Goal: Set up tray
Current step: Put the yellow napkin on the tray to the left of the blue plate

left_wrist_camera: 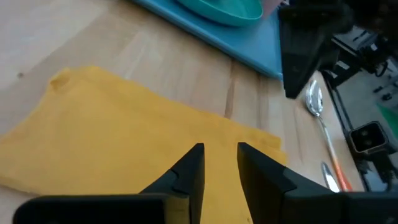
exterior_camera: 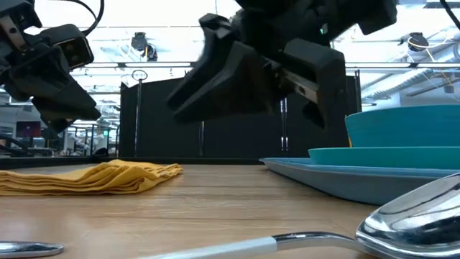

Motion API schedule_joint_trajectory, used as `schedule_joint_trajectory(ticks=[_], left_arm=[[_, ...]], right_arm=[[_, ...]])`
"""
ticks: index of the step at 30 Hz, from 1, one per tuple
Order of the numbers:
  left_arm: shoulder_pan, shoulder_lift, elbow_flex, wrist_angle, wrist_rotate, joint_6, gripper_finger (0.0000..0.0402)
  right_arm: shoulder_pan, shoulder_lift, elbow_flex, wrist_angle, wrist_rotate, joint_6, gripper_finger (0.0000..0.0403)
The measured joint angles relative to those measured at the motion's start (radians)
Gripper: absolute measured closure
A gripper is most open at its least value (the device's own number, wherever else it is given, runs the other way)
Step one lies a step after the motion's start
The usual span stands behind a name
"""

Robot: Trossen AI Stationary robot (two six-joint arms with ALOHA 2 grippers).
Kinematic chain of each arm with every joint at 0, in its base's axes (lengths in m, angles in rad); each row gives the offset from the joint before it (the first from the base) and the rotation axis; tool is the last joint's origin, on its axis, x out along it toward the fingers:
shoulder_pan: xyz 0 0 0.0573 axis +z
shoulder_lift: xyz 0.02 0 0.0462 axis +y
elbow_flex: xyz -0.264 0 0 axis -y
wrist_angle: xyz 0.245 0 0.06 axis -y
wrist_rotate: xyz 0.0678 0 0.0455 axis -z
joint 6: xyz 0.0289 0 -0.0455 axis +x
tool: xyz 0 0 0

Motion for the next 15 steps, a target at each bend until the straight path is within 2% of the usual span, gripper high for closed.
schedule_joint_trajectory(ticks=[8,15], left_arm=[[-0.026,0.000,0.000,-0.031,0.009,-0.063,0.0302],[-0.060,0.000,0.000,-0.032,-0.001,-0.086,0.0302]], right_arm=[[0.006,0.080,0.066,-0.037,0.041,-0.193,0.0253],[0.017,0.095,0.065,-0.055,0.078,-0.233,0.0242]])
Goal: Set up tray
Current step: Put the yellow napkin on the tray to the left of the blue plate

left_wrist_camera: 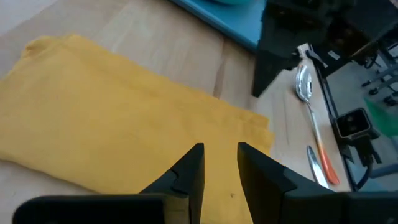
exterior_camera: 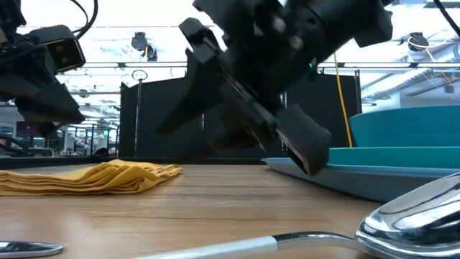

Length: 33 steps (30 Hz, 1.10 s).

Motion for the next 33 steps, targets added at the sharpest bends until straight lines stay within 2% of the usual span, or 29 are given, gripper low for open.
schedule_joint_trajectory(ticks=[4,12,16,21,33], left_arm=[[-0.003,0.000,0.000,0.004,-0.034,-0.016,0.0302],[-0.001,0.000,0.000,0.006,-0.037,-0.026,0.0302],[-0.001,0.000,0.000,0.005,-0.036,-0.025,0.0302],[-0.001,0.000,0.000,0.005,-0.036,-0.020,0.0302],[-0.001,0.000,0.000,-0.002,-0.036,-0.018,0.0302]], right_arm=[[-0.004,0.002,-0.002,0.004,-0.028,0.003,0.0241],[-0.014,0.001,-0.002,0.042,-0.056,0.007,0.0244],[-0.015,0.001,-0.002,0.041,-0.057,-0.045,0.0245],[-0.024,0.001,-0.002,0.050,-0.107,-0.015,0.0245],[-0.033,0.074,0.014,0.119,-0.127,-0.037,0.0246]])
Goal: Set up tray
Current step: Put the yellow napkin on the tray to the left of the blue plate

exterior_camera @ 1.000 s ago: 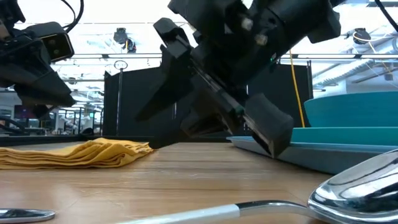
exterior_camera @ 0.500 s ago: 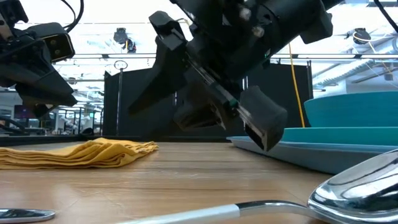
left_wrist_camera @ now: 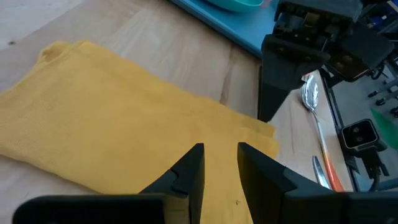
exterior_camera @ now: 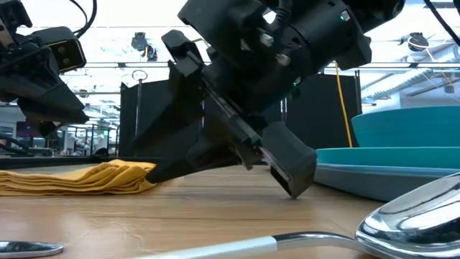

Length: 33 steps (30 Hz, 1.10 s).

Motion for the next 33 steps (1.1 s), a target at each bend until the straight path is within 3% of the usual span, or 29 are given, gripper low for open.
schedule_joint_trajectory(ticks=[10,33], left_arm=[[0.000,0.000,0.000,-0.002,0.061,-0.059,0.0302],[0.000,0.000,0.000,-0.022,0.063,-0.044,0.0302]], right_arm=[[-0.013,0.059,0.131,-0.127,-0.008,-0.009,0.0246],[0.019,0.053,0.138,-0.202,0.006,0.075,0.0246]])
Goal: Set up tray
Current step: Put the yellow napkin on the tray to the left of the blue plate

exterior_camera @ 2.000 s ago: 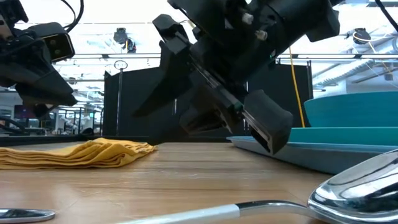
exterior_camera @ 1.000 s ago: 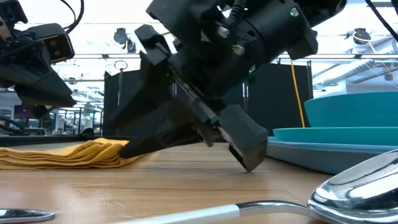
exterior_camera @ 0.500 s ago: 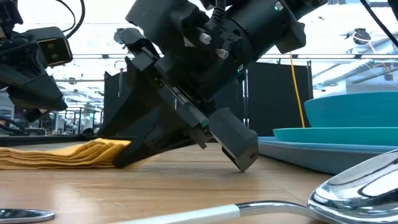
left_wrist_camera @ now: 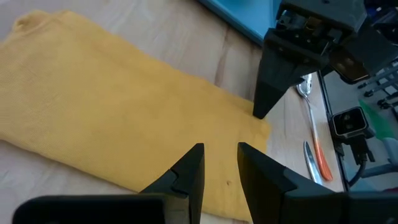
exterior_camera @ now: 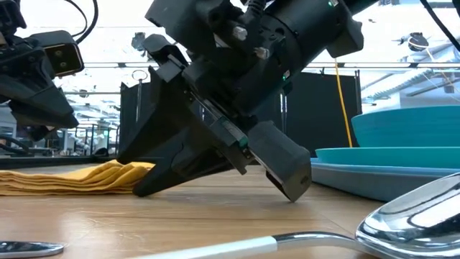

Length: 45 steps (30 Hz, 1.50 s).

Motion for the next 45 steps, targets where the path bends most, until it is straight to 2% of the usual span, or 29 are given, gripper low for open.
schedule_joint_trajectory(ticks=[22,28,33,37,43,45], left_arm=[[0.000,0.000,0.000,0.000,0.006,-0.012,0.0302],[0.000,0.000,0.000,0.002,0.000,0.006,0.0302],[0.000,0.000,0.000,0.003,-0.001,0.010,0.0302],[0.000,0.000,0.000,0.004,-0.001,0.016,0.0302],[0.000,0.000,0.000,0.005,-0.001,0.019,0.0302],[0.000,0.000,0.000,0.005,-0.001,0.020,0.0302]], right_arm=[[-0.047,0.023,0.003,0.083,-0.034,-0.045,0.0253],[-0.067,0.024,0.003,0.081,-0.039,0.023,0.0259],[-0.079,0.039,0.003,0.111,-0.088,0.023,0.0269],[-0.080,0.048,0.004,0.120,-0.110,0.026,0.0295],[-0.079,0.049,0.003,0.119,-0.088,0.059,0.0381],[-0.079,0.049,0.003,0.119,-0.086,0.071,0.0394]])
